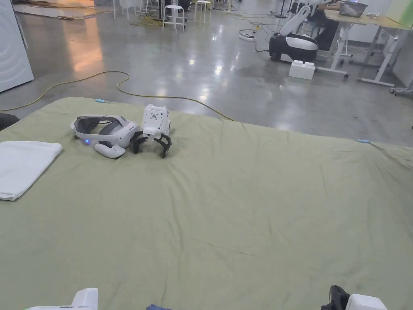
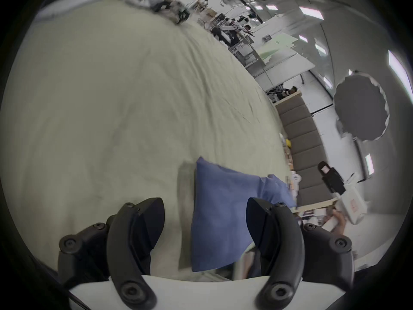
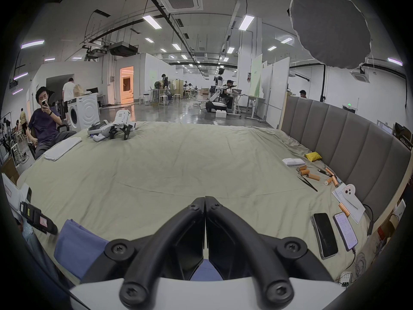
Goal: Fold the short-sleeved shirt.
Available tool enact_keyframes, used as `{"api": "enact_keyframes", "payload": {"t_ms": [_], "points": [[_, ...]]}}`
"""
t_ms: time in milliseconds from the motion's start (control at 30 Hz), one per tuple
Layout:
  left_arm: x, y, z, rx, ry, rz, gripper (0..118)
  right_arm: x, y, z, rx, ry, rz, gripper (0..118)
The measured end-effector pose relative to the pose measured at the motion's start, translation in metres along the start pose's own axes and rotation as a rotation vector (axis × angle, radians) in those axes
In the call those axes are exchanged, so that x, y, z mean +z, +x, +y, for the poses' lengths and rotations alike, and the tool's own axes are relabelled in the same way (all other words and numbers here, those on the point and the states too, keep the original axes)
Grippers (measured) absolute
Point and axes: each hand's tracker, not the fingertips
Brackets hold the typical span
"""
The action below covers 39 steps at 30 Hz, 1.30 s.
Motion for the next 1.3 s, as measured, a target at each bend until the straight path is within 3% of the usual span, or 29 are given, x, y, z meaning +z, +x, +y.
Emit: {"api": "enact_keyframes", "payload": {"t_ms": [100, 200, 267, 333, 400, 500, 633, 967, 1067, 1300], "points": [[-0.023, -0.016, -0.010, 0.064, -0.075, -0.073, 78, -0.001, -0.001, 0.000, -0.007, -0.004, 0.001, 0], [-0.033, -0.014, -0.016, 0.083, -0.018, -0.161, 76, 0.000, 0.000, 0.000, -0.012, -0.007, -0.002, 0], [-0.042, -0.013, -0.015, 0.097, -0.052, -0.211, 49, 0.001, -0.001, 0.001, -0.010, -0.007, -0.006, 0], [-0.053, -0.008, -0.018, 0.042, -0.089, -0.116, 18, 0.001, 0.000, 0.001, -0.007, -0.009, -0.006, 0], [-0.053, -0.004, -0.017, -0.027, -0.065, -0.102, 15, 0.001, 0.000, 0.001, -0.003, -0.011, -0.009, 0], [-0.043, 0.000, -0.018, 0.007, -0.047, -0.126, 11, 0.001, 0.002, 0.001, -0.010, -0.014, -0.009, 0], [-0.006, 0.015, -0.004, -0.071, 0.032, -0.117, 10, 0.000, 0.003, 0.001, -0.008, -0.014, -0.007, 0], [0.131, 0.080, 0.039, -0.265, 0.134, 0.298, 10, -0.005, 0.001, 0.001, 0.002, -0.012, 0.016, 0], [0.130, 0.110, 0.037, -0.316, 0.106, 0.381, 10, -0.007, -0.001, 0.000, -0.003, -0.013, 0.021, 0], [0.094, 0.179, 0.019, -0.428, 0.073, 0.344, 10, -0.010, -0.003, -0.004, -0.016, -0.026, 0.026, 0]]}}
